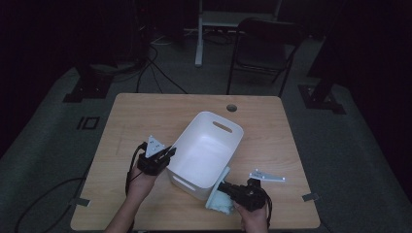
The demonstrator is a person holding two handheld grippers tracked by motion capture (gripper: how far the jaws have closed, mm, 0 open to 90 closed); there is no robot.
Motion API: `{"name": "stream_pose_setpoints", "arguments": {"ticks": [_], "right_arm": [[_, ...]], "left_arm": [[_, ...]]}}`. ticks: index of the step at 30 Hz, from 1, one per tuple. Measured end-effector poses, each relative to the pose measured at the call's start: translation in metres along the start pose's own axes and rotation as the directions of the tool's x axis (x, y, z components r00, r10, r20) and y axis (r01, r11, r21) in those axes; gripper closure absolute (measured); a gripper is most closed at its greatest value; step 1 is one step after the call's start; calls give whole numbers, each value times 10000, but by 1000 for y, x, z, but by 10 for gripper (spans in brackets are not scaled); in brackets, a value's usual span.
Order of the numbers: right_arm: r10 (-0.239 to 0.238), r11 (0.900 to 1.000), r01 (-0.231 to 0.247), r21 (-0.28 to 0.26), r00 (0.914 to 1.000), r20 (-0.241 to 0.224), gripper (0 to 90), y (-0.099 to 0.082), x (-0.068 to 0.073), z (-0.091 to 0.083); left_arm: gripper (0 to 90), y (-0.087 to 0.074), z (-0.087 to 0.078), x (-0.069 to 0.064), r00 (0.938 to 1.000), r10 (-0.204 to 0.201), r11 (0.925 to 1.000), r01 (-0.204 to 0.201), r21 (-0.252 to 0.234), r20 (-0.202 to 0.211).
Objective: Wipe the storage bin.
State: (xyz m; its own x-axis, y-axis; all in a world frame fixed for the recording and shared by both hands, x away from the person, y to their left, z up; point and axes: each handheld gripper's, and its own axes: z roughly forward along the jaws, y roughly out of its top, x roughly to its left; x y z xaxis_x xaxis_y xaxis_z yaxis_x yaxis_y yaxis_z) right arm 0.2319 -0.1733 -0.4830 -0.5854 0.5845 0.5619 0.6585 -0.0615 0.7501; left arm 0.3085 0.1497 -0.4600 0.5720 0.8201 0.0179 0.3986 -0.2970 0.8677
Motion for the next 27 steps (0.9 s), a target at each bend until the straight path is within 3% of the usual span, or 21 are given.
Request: {"name": "stream_pose_setpoints", "arguments": {"ticks": [2,5,7,14,20,24,27], "right_arm": [[-259,9996,261,-110,9994,230,838,-3,1,2],[-185,9998,180,87,9982,578,838,-10,-6,9],[161,9996,-177,225,9977,663,839,-13,-15,13],[581,9969,-648,441,9887,1381,840,-14,-41,24],[1041,9891,-1226,820,9742,2002,840,-13,-70,35],[1058,9839,-1375,1141,9629,2483,841,-13,-85,44],[1591,9744,-1912,1183,9581,2384,842,-12,-94,47]], "left_arm": [[843,0,0,0,10000,49,10000,-49,-1,77],[840,-1,0,0,9998,91,9999,-91,-50,180],[839,-1,0,-1,9998,88,9999,-87,-69,187],[836,-1,0,-1,9996,175,9998,-174,-61,219],[835,-1,1,-1,9996,139,9999,-138,-54,233],[834,-1,1,-1,9997,78,9999,-76,-77,227],[826,-1,1,0,9997,-3,9999,5,-104,252]]}}
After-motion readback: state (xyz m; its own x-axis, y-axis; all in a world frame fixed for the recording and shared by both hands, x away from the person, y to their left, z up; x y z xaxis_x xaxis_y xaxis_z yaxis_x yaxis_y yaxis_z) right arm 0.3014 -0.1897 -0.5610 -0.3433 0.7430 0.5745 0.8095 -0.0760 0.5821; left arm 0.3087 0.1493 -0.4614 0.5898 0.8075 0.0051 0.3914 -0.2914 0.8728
